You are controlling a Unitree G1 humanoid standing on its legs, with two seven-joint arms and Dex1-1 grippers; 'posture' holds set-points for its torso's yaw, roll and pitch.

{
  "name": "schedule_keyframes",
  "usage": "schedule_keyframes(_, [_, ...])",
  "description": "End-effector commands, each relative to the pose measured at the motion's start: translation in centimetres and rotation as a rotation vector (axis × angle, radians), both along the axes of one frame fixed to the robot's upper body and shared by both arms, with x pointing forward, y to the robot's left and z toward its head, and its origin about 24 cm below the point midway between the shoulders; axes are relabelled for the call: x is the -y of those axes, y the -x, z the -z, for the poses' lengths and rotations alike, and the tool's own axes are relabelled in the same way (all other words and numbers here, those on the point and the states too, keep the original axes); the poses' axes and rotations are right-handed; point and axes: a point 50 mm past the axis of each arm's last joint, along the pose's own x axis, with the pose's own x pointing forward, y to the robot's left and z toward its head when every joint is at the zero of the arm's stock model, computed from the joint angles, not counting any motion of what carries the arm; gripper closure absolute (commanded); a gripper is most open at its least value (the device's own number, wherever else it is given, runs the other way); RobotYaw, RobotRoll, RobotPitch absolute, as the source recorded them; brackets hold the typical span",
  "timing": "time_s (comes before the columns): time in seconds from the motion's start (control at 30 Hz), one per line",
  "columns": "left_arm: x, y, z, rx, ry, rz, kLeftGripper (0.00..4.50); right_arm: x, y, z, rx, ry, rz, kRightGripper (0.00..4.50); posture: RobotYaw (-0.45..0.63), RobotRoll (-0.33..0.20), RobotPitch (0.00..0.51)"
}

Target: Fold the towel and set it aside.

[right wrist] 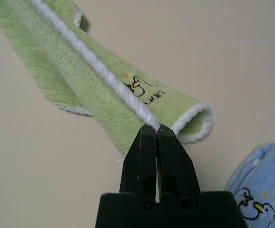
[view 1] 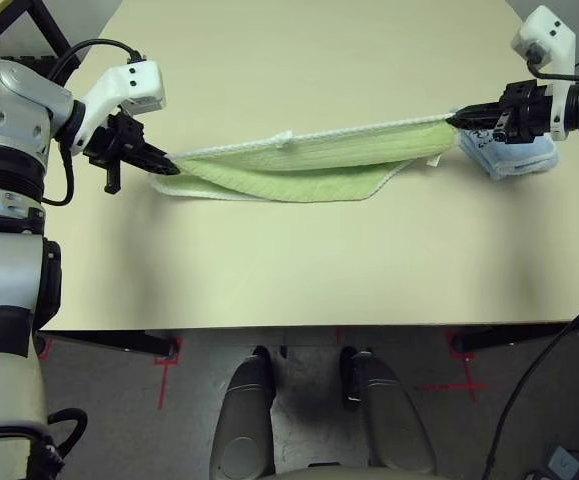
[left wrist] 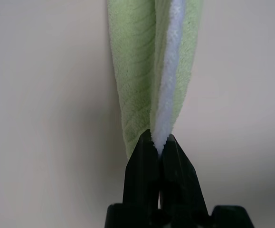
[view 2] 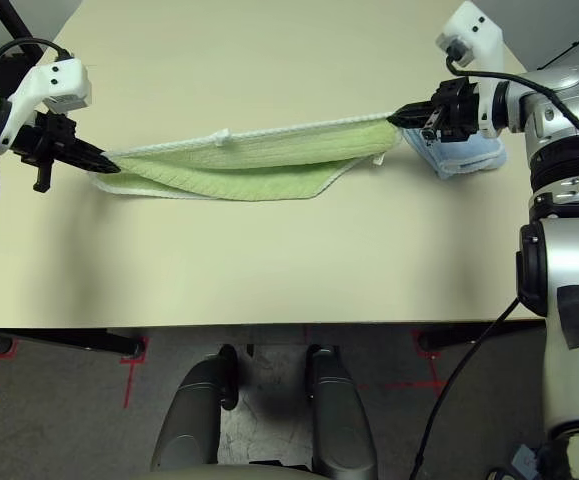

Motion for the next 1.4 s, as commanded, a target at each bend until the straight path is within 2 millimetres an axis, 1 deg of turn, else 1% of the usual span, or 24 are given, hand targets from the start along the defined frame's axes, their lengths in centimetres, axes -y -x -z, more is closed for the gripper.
schedule_keyframes(0.03, [-0.9,0.0,0.3,-0.012,-0.058,-0.040,4.44,2.5,0.4,-1.0,0.068,0.057,0.152,4.50,0.00,0.000,0.241])
schedule_keyframes(0.13, [-1.0,0.1,0.5,-0.025,-0.049,-0.041,4.44,3.2,0.5,-1.5,0.113,0.044,0.205,4.50,0.00,0.000,0.239])
schedule_keyframes(0.2, [-1.4,0.2,1.0,-0.038,-0.039,-0.056,4.44,3.5,0.6,-1.7,0.126,0.031,0.217,4.50,0.00,0.000,0.239])
schedule_keyframes(0.3, [-1.8,0.3,1.9,-0.075,-0.030,-0.073,4.44,3.1,0.5,-1.5,0.124,0.003,0.194,4.50,0.00,0.000,0.242])
schedule_keyframes(0.57, [-1.8,0.2,2.1,-0.077,-0.013,-0.086,4.44,2.3,0.2,-1.2,0.128,-0.056,0.156,4.50,0.00,0.000,0.242])
schedule_keyframes(0.67, [-1.7,-0.3,2.1,-0.002,-0.026,-0.120,4.44,1.7,-0.1,-1.1,0.133,-0.090,0.143,4.50,-0.01,0.000,0.243])
schedule_keyframes(0.77, [-1.4,-1.5,1.2,0.205,-0.062,-0.185,4.44,1.0,-0.7,-1.4,0.188,-0.139,0.174,4.50,-0.01,0.000,0.246])
schedule_keyframes(0.8, [-1.3,-1.9,0.7,0.285,-0.064,-0.211,4.44,0.9,-0.9,-1.7,0.230,-0.156,0.200,4.50,-0.01,0.000,0.246])
schedule_keyframes(0.87, [-0.2,-3.3,-3.0,0.669,-0.025,-0.313,4.44,0.4,-1.5,-5.0,0.512,-0.281,0.356,4.50,-0.01,0.000,0.248])
schedule_keyframes(0.9, [0.4,-3.5,-4.9,0.822,0.024,-0.350,4.44,0.4,-1.4,-6.7,0.634,-0.370,0.421,4.50,-0.01,0.000,0.247])
schedule_keyframes(0.93, [0.9,-3.5,-6.5,0.940,0.069,-0.378,4.44,0.4,-1.2,-8.0,0.722,-0.445,0.464,4.50,-0.01,0.000,0.247])
schedule_keyframes(0.97, [1.4,-3.3,-8.2,1.053,0.115,-0.393,4.44,0.4,-1.0,-8.8,0.775,-0.489,0.472,4.50,-0.01,0.000,0.247])
schedule_keyframes(1.03, [2.0,-2.9,-10.4,1.195,0.170,-0.402,4.44,0.2,-0.7,-9.3,0.840,-0.518,0.457,4.50,-0.01,0.000,0.248])
schedule_keyframes(1.07, [2.2,-2.6,-11.1,1.242,0.190,-0.393,4.44,0.1,-0.7,-9.1,0.843,-0.532,0.438,4.50,-0.01,0.000,0.248])
schedule_keyframes(1.1, [2.3,-2.5,-11.3,1.260,0.199,-0.381,4.44,0.0,-0.8,-8.8,0.839,-0.540,0.421,4.50,-0.01,0.000,0.248])
schedule_keyframes(1.17, [2.4,-2.7,-10.4,1.208,0.201,-0.329,4.44,-0.2,-1.0,-7.5,0.789,-0.521,0.366,4.50,-0.01,0.000,0.248])
schedule_keyframes(1.3, [1.6,-3.1,-5.2,0.862,0.141,-0.189,4.44,-0.3,-1.2,-4.6,0.667,-0.454,0.264,4.50,-0.01,0.000,0.252])
schedule_keyframes(1.33, [1.1,-2.9,-3.4,0.745,0.126,-0.159,4.44,-0.3,-1.1,-3.5,0.612,-0.415,0.220,4.50,-0.01,0.000,0.252])
schedule_keyframes(1.4, [0.0,-2.2,-0.6,0.516,0.085,-0.116,4.44,-0.2,-0.9,-1.4,0.503,-0.318,0.125,4.50,-0.01,0.000,0.254])
